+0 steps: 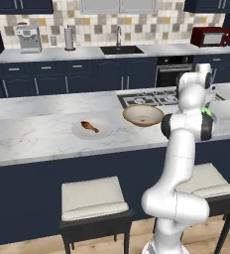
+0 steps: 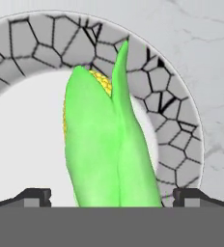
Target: Pick the chicken drumstick and corn from their plates and place them in the bowl. Then put the bowl in the fridge.
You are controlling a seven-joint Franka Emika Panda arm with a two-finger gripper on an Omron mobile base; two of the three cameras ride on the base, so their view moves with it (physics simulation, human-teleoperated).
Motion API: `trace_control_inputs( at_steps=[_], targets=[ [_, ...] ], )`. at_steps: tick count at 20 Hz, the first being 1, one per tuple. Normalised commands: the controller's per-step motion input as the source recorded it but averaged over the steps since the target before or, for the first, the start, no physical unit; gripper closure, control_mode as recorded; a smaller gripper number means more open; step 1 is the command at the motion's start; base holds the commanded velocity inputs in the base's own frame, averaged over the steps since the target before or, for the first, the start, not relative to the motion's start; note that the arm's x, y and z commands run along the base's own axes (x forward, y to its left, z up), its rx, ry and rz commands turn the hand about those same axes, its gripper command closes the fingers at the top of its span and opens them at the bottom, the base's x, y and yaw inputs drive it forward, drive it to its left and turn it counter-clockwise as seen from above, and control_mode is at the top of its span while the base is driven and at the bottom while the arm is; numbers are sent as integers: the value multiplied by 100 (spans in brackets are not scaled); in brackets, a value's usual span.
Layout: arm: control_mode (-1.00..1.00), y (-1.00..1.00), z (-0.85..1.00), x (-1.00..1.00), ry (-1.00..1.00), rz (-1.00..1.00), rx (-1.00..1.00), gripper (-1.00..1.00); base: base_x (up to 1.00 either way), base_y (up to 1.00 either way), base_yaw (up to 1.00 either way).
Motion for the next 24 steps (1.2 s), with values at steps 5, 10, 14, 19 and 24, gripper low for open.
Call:
trace_control_inputs(
  at_steps=[5,10,14,19,24],
  targets=[
    [-100,0,-16,-2,-25,4,-23,-100,0,0,0],
    [-100,2,-35,-5,1,0,-12,-100,0,0,0],
    [-100,6,-29,-15,5,0,-1,-100,0,0,0],
    [-100,0,-10,-2,7,0,0,-100,0,0,0],
    [-100,5,-22,-1,13,0,0,-100,0,0,0]
  ],
)
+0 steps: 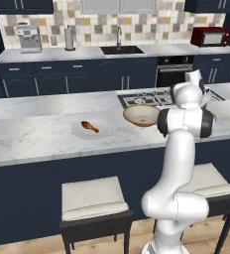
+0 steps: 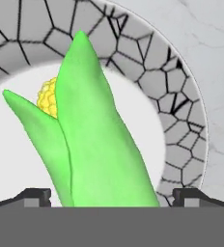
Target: Pick the chicken drumstick and corn from their plates and place them in the bowl. Then put the bowl in the fridge.
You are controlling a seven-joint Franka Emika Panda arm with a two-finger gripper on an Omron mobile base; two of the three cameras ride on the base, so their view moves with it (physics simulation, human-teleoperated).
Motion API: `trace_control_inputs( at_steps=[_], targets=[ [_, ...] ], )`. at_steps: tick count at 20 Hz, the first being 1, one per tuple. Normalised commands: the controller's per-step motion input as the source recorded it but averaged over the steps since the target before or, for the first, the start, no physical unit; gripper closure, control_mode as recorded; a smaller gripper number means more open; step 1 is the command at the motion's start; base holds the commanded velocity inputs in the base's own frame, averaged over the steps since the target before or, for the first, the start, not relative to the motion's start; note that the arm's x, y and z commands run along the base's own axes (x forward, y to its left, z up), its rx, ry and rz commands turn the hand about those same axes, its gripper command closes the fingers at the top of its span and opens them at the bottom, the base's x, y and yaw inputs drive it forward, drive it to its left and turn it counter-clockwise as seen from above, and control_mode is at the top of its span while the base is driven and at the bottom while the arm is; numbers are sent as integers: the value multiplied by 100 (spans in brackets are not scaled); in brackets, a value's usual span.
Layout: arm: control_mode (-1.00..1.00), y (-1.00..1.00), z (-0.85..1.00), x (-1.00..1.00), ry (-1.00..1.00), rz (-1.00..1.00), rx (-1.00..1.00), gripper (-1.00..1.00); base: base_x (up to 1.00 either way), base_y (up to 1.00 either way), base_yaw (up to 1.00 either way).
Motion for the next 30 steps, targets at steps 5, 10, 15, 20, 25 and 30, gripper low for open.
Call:
trace_control_inputs(
  at_steps=[5,10,15,20,25,30],
  targets=[
    [-100,3,-23,0,12,0,0,-100,0,0,0],
    [-100,0,3,-1,5,0,1,100,0,0,0],
    [-100,4,21,-11,13,0,9,100,0,0,0],
    [-100,26,45,-26,6,0,34,100,0,0,0],
    [-100,50,43,-27,0,7,25,100,0,0,0],
    [-100,61,36,-28,-1,7,13,100,0,0,0]
  ],
)
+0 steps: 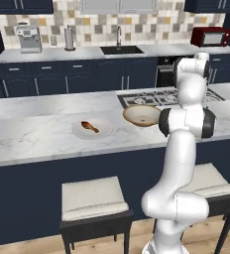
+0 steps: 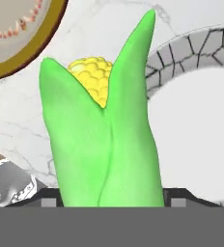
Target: Pick the chicken drumstick and corn from their plates and place them in the bowl. Then put the bowl in the fridge.
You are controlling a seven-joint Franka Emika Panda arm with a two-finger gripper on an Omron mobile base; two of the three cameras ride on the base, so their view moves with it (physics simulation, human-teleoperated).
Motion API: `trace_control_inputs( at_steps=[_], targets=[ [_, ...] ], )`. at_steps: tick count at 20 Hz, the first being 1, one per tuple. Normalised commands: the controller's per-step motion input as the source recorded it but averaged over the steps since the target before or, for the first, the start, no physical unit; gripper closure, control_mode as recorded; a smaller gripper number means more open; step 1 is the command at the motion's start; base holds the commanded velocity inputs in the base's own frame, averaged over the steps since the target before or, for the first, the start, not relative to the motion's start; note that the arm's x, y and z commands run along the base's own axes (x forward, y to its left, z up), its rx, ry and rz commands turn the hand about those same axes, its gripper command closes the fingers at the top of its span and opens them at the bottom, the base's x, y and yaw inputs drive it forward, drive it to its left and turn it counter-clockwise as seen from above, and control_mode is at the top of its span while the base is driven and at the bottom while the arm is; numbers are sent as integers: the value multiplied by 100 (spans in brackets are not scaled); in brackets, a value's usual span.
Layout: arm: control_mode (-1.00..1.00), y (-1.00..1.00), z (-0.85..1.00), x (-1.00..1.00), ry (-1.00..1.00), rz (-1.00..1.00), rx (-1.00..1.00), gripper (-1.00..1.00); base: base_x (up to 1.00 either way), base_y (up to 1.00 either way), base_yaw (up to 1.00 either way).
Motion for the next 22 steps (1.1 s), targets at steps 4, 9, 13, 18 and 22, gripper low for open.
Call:
trace_control_inputs(
  at_steps=[4,9,13,18,22],
  targets=[
    [-100,73,16,-29,-5,8,1,100,0,0,0],
    [-100,77,-4,-37,-9,5,0,100,0,0,0],
    [-100,75,-8,-29,-14,1,0,100,0,0,0],
    [-100,65,7,4,-8,0,-1,100,0,0,0],
    [-100,73,0,18,-5,0,-5,100,0,0,0]
  ],
)
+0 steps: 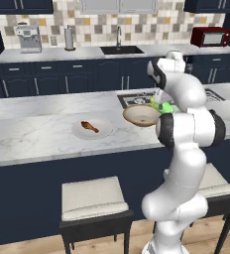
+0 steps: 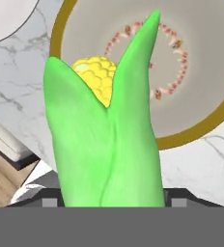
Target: Pick the chicken drumstick and corn from their plates and place them in the bowl. Then put the bowl in the fridge.
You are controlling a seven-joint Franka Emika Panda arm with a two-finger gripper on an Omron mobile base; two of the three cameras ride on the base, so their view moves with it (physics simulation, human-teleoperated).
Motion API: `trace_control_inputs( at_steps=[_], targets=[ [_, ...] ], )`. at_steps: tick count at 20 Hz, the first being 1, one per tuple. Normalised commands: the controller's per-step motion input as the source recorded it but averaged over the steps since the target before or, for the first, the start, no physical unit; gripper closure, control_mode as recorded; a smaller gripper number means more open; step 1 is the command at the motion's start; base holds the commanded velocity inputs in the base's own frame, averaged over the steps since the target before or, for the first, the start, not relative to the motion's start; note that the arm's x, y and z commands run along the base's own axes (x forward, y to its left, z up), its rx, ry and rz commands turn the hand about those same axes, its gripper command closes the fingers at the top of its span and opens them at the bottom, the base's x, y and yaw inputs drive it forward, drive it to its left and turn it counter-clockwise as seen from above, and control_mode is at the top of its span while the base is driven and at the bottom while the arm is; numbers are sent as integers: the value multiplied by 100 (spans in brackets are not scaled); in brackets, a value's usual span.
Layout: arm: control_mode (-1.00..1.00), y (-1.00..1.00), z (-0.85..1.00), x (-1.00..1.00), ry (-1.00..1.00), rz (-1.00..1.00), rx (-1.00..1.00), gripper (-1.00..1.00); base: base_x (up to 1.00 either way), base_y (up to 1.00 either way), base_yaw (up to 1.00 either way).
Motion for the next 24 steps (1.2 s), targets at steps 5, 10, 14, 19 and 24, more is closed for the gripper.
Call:
trace_control_inputs(
  at_steps=[5,10,14,19,24],
  targets=[
    [-100,54,-3,46,-9,-4,-4,100,0,0,0],
    [-100,40,-9,62,-2,-2,0,100,0,0,0],
    [-100,21,-16,52,0,0,-1,100,0,0,0],
    [-100,1,-16,26,0,0,-1,100,0,0,0],
    [-100,0,-24,15,0,0,-1,100,0,0,0]
  ],
)
